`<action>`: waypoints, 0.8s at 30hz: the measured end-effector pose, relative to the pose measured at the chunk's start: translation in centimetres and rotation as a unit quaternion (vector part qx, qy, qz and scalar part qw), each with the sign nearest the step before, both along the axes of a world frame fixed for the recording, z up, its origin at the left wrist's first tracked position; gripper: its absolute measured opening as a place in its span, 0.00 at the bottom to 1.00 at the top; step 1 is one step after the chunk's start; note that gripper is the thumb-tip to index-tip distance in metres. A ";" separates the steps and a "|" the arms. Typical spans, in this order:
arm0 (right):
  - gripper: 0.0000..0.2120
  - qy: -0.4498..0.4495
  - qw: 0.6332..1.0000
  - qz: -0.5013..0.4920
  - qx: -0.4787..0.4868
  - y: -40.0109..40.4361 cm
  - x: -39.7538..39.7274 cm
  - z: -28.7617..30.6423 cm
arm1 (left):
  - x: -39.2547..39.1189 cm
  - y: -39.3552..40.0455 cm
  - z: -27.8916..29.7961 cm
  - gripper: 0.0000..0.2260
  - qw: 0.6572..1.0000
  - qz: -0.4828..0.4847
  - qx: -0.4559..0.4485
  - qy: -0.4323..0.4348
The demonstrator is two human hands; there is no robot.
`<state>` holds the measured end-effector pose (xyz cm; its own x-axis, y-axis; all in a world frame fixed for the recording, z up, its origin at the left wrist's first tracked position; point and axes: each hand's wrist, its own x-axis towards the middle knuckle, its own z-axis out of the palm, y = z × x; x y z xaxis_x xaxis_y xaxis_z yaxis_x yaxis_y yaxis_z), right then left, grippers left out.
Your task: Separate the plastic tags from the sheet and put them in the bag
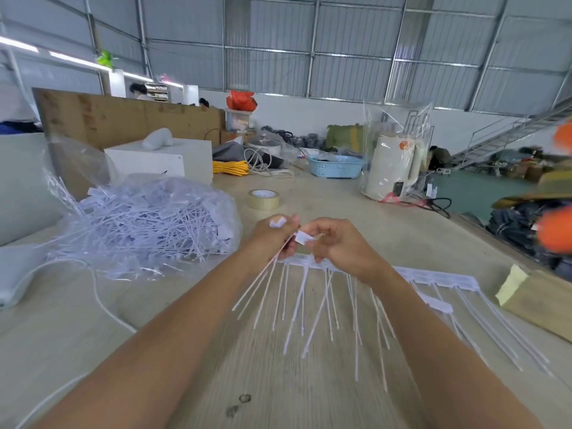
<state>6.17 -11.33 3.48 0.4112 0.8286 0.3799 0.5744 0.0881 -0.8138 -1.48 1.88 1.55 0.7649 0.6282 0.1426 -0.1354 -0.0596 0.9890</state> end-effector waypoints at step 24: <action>0.09 0.000 0.993 -0.023 -0.118 -0.6 1.2 -1.3 | 0.8 -1.5 -1.3 0.13 0.998 -0.036 0.039 -0.040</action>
<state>7.38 -11.97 2.17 0.4510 0.8749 0.1764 0.5729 -0.1322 -0.8089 -0.67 0.41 0.26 0.7917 0.5570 0.2510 -0.2205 -0.1226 0.9676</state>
